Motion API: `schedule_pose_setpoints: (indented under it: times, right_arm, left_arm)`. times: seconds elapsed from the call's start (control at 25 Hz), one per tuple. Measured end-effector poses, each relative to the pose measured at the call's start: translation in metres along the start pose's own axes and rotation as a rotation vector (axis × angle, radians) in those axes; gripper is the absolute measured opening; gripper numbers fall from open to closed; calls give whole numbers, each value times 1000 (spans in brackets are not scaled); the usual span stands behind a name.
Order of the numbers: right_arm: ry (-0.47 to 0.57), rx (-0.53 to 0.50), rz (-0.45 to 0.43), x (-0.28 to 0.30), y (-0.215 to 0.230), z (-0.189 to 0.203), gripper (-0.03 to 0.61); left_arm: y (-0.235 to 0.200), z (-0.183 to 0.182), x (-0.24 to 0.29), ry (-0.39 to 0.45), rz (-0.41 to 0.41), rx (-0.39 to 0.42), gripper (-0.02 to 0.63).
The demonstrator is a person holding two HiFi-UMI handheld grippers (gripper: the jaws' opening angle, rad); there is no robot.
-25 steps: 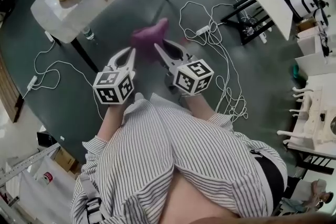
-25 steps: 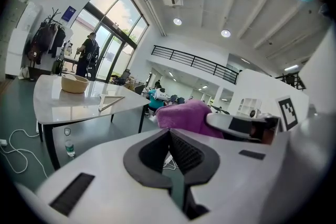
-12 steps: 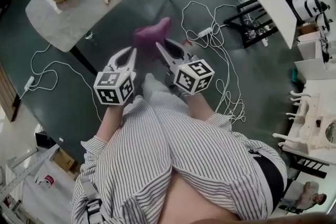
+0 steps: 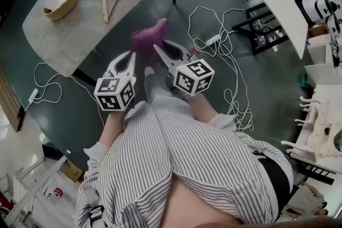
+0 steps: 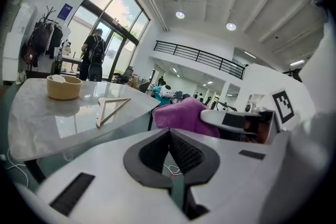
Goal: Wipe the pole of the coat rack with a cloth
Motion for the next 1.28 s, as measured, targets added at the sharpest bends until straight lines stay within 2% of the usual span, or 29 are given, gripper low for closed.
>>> schedule_pose_setpoints:
  times: [0.4, 0.72, 0.96, 1.28]
  right_arm:
    - [-13, -12, -39, 72, 83, -60, 89]
    - [-22, -52, -84, 115, 141, -105, 90]
    - [-43, -47, -97, 133, 168, -115, 90]
    - [-87, 0, -118, 152, 175, -102, 90]
  left_arm:
    - [-34, -58, 94, -4, -44, 1, 11]
    - [-47, -104, 167, 55, -68, -5, 11]
    - [-51, -110, 193, 47, -92, -36, 11]
    - [-68, -99, 198, 14, -136, -93, 11]
Point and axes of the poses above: the fingertips, and each gripper's own axes: x forward along the fingers, y to its right, z out of its underside, the point moved 8 cm from there along -x, backward along the fingers, and after that the axes turned 1 degree about -z, right-handed, at the moved point
